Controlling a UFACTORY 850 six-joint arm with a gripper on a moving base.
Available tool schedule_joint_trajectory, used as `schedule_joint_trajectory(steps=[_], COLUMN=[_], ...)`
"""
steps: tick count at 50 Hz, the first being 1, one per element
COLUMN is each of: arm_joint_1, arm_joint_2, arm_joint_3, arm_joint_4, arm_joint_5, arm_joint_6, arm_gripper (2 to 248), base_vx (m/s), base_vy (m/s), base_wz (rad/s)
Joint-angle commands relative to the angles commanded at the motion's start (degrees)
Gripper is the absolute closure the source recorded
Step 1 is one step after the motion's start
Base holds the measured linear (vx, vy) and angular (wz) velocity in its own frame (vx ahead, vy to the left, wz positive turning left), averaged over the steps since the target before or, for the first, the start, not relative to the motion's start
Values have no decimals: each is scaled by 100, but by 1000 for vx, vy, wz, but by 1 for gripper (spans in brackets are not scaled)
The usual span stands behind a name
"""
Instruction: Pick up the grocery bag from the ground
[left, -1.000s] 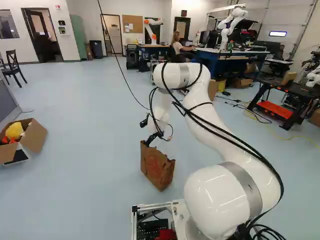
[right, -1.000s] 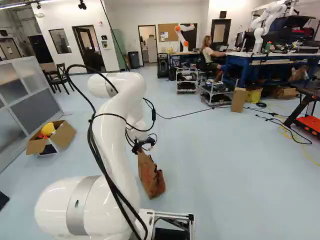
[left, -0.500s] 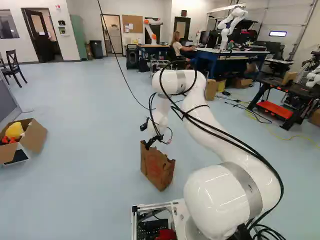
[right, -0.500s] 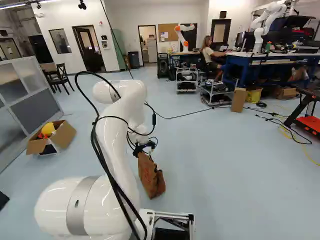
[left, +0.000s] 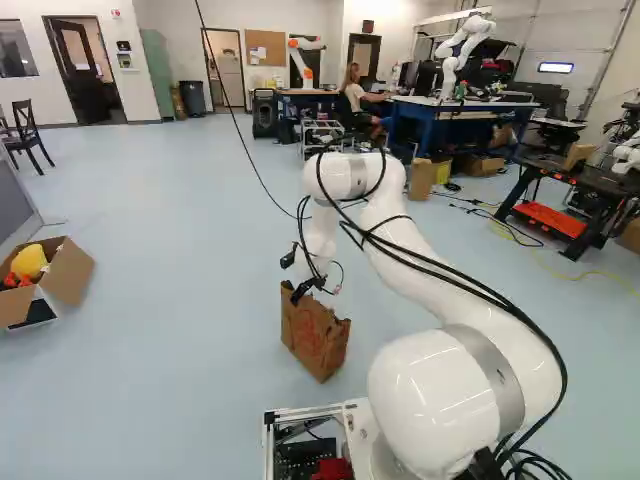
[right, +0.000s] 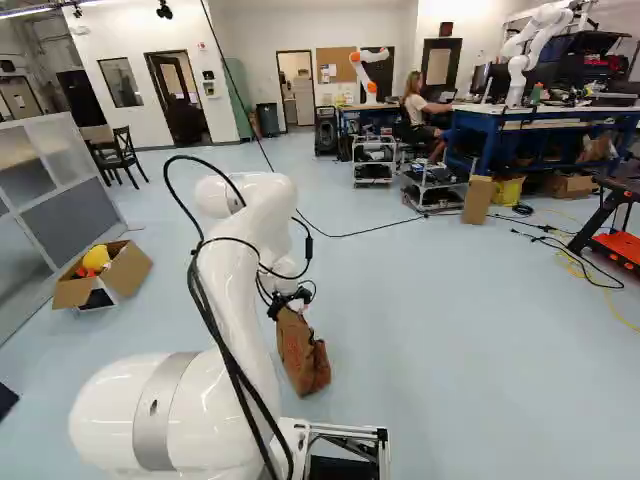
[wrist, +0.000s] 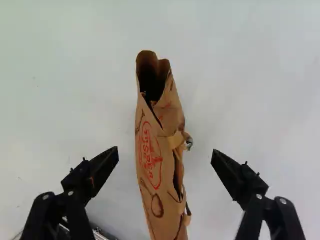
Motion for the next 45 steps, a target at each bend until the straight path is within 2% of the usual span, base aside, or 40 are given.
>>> schedule_joint_trajectory(steps=[45], arm_joint_1=[-1], arm_joint_2=[-956], arm_joint_3=[-839], arm_joint_4=[0], arm_joint_5=[0], arm_joint_6=[0], arm_gripper=[3], base_vx=[0], base_vy=[0], base_wz=[0])
